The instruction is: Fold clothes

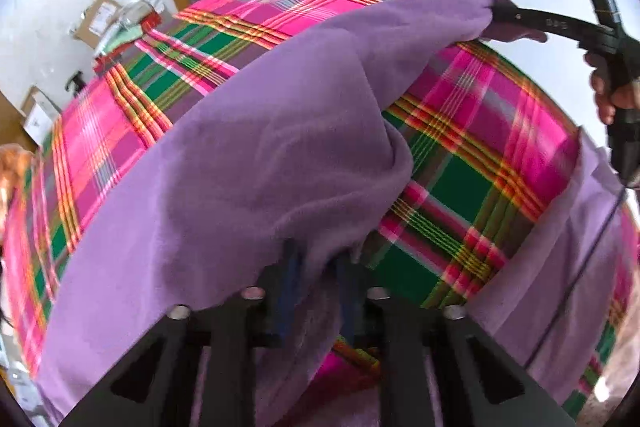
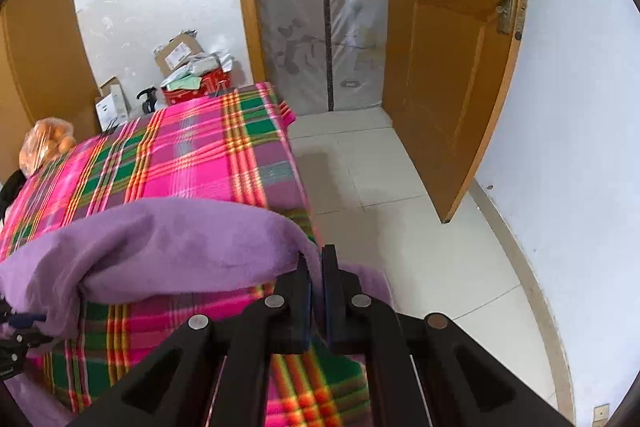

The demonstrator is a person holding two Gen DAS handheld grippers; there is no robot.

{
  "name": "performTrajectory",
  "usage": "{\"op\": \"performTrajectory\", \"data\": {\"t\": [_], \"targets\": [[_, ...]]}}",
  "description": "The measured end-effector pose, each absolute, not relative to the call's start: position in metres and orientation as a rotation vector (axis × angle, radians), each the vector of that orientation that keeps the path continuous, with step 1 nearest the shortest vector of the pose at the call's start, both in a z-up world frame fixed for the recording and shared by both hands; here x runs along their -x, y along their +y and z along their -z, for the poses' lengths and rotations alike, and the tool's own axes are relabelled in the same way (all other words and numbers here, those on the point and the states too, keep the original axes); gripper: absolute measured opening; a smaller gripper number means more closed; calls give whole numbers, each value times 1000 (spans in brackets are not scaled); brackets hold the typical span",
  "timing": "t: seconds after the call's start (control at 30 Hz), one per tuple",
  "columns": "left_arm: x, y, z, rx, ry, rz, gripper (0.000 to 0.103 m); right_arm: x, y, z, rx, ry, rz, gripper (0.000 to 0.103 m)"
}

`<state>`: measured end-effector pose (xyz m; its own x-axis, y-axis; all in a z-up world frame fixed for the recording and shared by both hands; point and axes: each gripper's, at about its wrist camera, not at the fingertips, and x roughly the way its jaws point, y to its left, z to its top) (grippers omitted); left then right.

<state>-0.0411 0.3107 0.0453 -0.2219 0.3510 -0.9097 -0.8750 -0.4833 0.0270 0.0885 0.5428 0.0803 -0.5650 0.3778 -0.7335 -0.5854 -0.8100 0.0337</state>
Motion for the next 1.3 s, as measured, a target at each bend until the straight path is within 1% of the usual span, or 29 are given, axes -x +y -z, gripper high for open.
{"op": "performTrajectory", "data": {"t": [0.07, 0.13, 0.5, 0.63, 0.7, 0.77, 0.83, 0.9, 0.93, 1.03, 1.07, 1.17, 1.3], "targets": [[43, 310, -49, 1149, 697, -1824, 10, -86, 550, -79, 1014, 351, -2329, 5], [43, 307, -51, 1144, 681, -1822, 9, -83, 557, -78, 1017, 331, -2309, 5], [50, 289, -66, 1189, 471, -1739, 8, -82, 595, -74, 1002, 333, -2204, 5], [52, 285, -69, 1194, 421, -1695, 8, -82, 605, -70, 992, 408, -2172, 5], [49, 285, -68, 1191, 419, -1674, 7, -81, 609, -68, 986, 446, -2156, 9], [46, 283, -68, 1190, 429, -1660, 6, -81, 614, -66, 980, 485, -2140, 10], [45, 282, -66, 1200, 418, -1637, 6, -81, 619, -64, 974, 523, -2122, 15], [43, 282, -62, 1213, 419, -1611, 6, -80, 624, -62, 968, 561, -2105, 25], [41, 282, -61, 1214, 427, -1601, 6, -80, 626, -61, 965, 580, -2096, 27], [33, 284, -58, 1205, 460, -1570, 6, -79, 633, -58, 955, 636, -2069, 28], [31, 284, -58, 1202, 460, -1563, 6, -82, 630, -61, 946, 625, -2079, 29], [30, 284, -61, 1189, 441, -1553, 6, -94, 617, -72, 920, 582, -2119, 29], [32, 283, -60, 1189, 423, -1555, 6, -114, 609, -83, 822, 648, -2132, 29]]}}
